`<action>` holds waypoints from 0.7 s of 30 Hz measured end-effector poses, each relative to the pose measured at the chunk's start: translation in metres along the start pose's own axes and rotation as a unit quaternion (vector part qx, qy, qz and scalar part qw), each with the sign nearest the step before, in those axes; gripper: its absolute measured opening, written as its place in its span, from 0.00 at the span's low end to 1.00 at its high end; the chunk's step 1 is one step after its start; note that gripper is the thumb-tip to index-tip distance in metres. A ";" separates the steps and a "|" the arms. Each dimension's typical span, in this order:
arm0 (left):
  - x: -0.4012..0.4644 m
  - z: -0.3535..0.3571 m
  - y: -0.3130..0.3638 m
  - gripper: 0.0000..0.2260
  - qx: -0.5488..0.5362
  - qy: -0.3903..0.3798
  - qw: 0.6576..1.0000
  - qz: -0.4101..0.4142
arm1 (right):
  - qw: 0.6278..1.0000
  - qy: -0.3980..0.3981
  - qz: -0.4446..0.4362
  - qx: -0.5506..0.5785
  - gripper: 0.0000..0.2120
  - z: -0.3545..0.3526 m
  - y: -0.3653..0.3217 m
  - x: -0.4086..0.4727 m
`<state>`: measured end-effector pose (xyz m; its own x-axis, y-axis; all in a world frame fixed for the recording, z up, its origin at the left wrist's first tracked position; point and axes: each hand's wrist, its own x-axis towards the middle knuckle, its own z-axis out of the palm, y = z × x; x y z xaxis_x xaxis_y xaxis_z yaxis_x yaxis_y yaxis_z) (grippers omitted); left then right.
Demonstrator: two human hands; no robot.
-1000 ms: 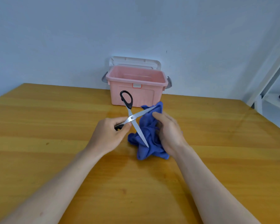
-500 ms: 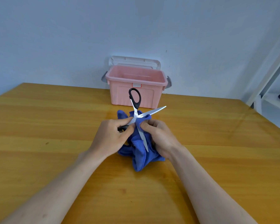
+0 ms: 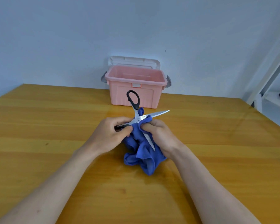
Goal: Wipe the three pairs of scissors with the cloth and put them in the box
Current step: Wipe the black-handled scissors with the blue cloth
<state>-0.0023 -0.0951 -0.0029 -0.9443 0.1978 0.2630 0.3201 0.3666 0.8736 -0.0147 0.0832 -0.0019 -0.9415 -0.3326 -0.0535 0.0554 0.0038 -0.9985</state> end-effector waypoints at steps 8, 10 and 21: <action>-0.002 0.004 0.005 0.14 -0.016 -0.002 1.000 0.022 | 0.994 0.071 -0.022 -0.081 0.19 0.012 0.000 0.004; -0.001 0.002 0.003 0.15 -0.017 0.001 1.000 0.022 | 0.990 0.075 -0.041 -0.112 0.27 0.016 0.001 0.005; 0.001 -0.007 0.001 0.16 -0.036 -0.003 0.999 0.019 | 0.999 -0.003 -0.007 -0.036 0.13 0.009 -0.002 -0.002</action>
<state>-0.0034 -0.1007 0.0014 -0.9310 0.2156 0.2946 0.3494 0.2928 0.8900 -0.0100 0.0757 0.0007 -0.9397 -0.3396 -0.0396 0.0179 0.0667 -0.9976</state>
